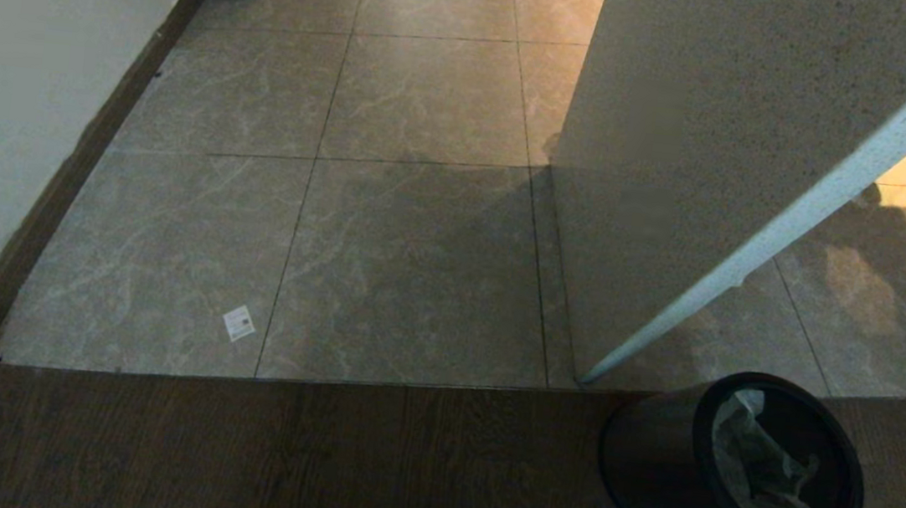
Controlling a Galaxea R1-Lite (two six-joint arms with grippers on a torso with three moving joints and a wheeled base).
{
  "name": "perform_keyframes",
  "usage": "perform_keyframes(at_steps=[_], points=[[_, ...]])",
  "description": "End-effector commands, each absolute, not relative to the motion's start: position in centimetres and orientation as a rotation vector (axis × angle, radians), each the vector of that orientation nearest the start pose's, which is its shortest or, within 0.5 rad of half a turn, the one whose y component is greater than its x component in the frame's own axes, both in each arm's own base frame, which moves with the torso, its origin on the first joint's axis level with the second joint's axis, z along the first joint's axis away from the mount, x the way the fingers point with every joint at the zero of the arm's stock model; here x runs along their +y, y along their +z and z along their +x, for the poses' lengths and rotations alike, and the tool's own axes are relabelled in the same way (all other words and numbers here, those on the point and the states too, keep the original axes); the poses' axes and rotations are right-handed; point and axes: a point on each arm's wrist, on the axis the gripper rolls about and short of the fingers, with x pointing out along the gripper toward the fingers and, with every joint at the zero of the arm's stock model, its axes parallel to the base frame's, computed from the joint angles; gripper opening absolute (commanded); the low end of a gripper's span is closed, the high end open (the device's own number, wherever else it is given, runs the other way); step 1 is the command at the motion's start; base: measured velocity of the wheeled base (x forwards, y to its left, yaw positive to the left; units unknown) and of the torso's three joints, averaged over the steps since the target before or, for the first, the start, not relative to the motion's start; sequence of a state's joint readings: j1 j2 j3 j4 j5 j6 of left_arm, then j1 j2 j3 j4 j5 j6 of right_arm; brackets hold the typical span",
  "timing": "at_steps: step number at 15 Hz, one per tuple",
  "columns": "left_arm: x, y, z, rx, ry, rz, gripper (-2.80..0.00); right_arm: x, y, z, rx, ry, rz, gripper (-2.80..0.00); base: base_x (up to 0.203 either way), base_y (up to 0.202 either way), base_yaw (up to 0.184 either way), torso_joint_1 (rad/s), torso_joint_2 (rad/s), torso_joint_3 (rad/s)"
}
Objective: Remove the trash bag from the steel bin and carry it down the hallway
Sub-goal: Place the outer trash can on the ground
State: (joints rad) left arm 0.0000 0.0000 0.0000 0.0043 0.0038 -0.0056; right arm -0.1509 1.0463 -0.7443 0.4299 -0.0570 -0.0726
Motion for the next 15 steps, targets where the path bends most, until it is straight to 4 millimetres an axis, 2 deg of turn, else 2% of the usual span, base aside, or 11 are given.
perform_keyframes(at_steps=[1, 8, 11, 13, 15], points=[[0.0, 7.5, -2.3, 0.005, 0.005, -0.006, -2.8, -3.6, 18.4, 16.3, 0.882, -0.199, 0.011, 0.0, 0.0, 0.0, 0.0, 0.0, 0.0, 0.0], [0.0, 7.5, -2.3, 0.005, 0.005, -0.006, -2.8, -7.0, 12.1, 25.6, 0.9, -0.182, 0.019, 0.0, 0.0, 0.0, 0.0, 0.0, 0.0, 0.0], [0.0, 7.5, -2.3, 0.005, 0.005, -0.006, -2.8, -8.4, 9.1, 28.2, 0.892, -0.196, 0.028, 0.0, 0.0, 0.0, 0.0, 0.0, 0.0, 0.0], [0.0, 7.5, -2.3, 0.005, 0.005, -0.006, -2.8, -9.7, 8.6, 30.1, 0.861, -0.216, 0.028, 0.0, 0.0, 0.0, 0.0, 0.0, 0.0, 0.0], [0.0, 7.5, -2.3, 0.005, 0.005, -0.006, -2.8, -10.4, 7.1, 30.8, 0.901, -0.215, 0.023, 0.0, 0.0, 0.0, 0.0, 0.0, 0.0, 0.0]])
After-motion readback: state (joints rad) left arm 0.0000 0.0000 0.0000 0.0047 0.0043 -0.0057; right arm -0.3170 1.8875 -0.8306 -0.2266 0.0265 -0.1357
